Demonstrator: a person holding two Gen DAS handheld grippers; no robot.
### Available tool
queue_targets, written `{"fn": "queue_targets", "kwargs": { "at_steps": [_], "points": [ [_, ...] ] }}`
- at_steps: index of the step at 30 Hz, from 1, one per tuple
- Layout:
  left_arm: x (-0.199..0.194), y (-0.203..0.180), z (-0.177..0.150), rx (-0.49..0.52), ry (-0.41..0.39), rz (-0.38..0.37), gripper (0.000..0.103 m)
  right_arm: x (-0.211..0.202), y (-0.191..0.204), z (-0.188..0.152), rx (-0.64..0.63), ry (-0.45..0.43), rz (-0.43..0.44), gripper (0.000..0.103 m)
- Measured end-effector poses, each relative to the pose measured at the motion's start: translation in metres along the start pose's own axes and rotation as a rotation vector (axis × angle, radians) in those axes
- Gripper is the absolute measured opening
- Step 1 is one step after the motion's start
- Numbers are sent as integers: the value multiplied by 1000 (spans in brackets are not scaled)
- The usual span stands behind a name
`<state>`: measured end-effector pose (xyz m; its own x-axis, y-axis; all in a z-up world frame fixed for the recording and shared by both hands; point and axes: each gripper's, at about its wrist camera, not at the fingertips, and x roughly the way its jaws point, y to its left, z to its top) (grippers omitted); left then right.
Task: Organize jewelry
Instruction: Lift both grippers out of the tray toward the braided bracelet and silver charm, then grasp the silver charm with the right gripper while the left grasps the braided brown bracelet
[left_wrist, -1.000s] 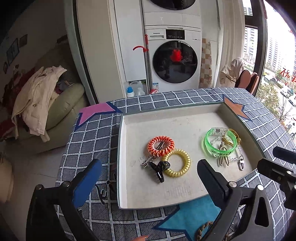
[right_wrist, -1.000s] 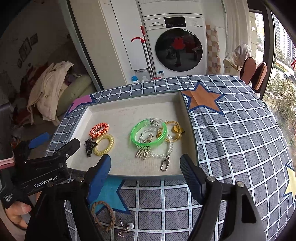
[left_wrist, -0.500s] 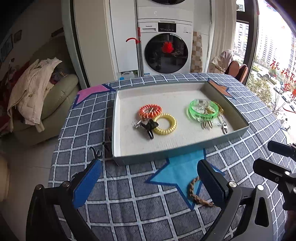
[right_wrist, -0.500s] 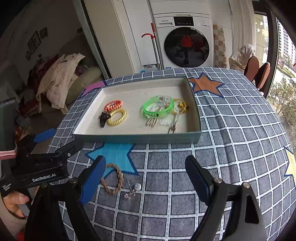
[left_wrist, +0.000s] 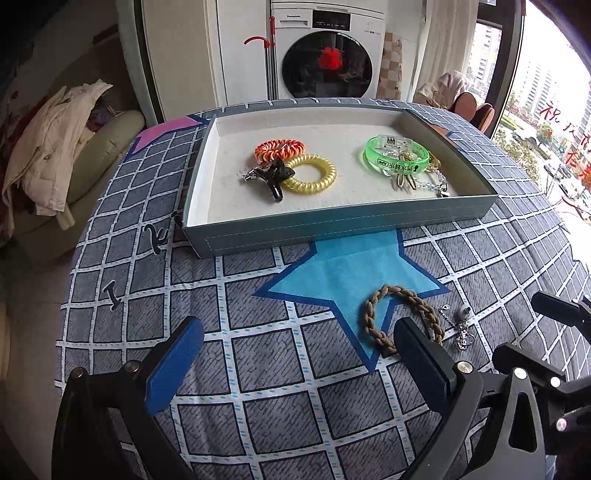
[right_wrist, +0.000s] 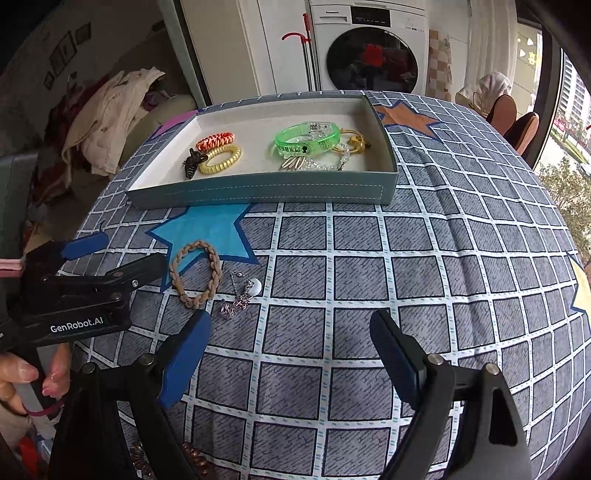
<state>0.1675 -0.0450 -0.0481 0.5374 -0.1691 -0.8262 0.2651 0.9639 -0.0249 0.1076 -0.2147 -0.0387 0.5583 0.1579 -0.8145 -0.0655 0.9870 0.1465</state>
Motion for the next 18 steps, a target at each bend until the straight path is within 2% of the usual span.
{"fn": "queue_targets", "kwargs": {
  "at_steps": [18],
  "points": [
    [18,-7,1,28,15,45,103,22,28,-3,-159,13,-22,87]
  ]
}}
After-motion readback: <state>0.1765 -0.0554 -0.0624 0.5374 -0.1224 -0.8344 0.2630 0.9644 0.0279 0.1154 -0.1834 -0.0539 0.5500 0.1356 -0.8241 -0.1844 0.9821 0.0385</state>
